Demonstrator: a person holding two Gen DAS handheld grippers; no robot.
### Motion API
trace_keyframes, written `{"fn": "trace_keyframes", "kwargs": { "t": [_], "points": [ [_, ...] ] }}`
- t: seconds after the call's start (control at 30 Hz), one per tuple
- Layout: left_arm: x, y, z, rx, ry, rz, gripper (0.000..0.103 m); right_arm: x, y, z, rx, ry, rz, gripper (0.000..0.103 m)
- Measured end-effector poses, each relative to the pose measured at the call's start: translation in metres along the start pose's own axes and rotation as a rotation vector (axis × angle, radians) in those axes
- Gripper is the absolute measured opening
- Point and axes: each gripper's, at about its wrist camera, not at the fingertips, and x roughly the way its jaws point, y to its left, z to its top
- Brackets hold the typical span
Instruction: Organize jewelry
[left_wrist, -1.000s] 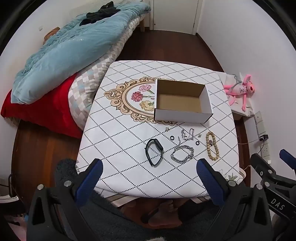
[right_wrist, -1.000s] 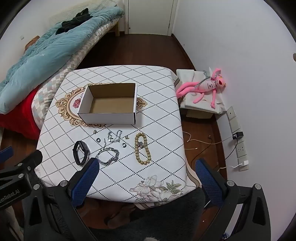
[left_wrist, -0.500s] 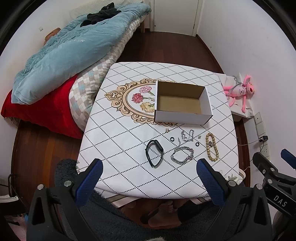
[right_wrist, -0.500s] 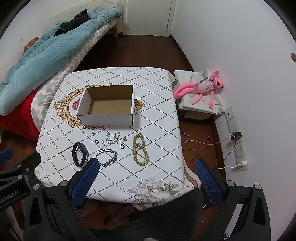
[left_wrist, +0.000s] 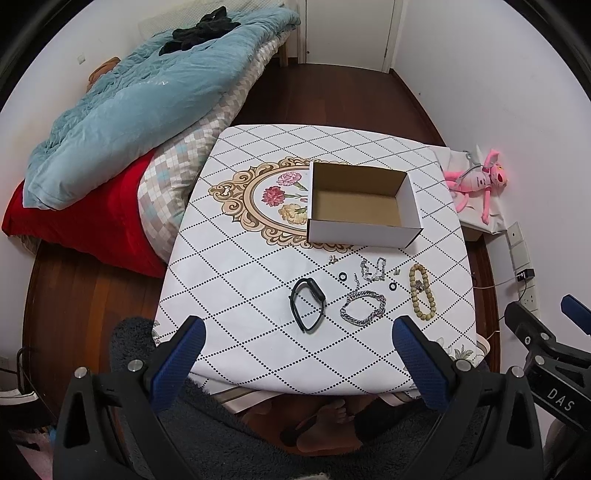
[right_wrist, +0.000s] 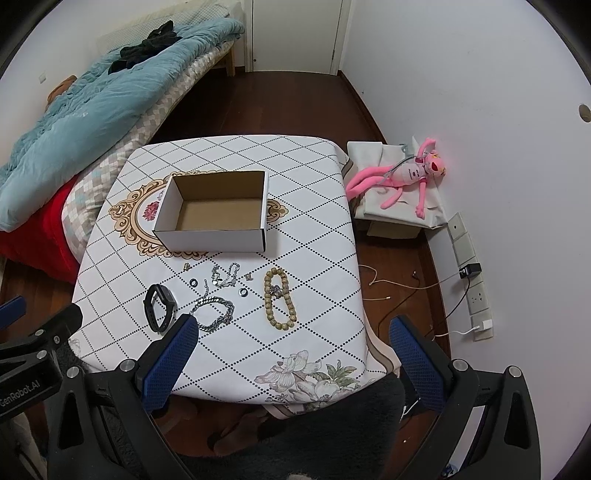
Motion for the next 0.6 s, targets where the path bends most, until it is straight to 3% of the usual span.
{"fn": "trace_keyframes", "kwargs": {
  "t": [0.6],
  "points": [
    [-0.0068,-0.0053,0.0007,0.007,-0.007,-0.010,0.103,-0.0063,-0.0006,0.0024,0.003,-0.009,-0.003,0.103]
  ]
}}
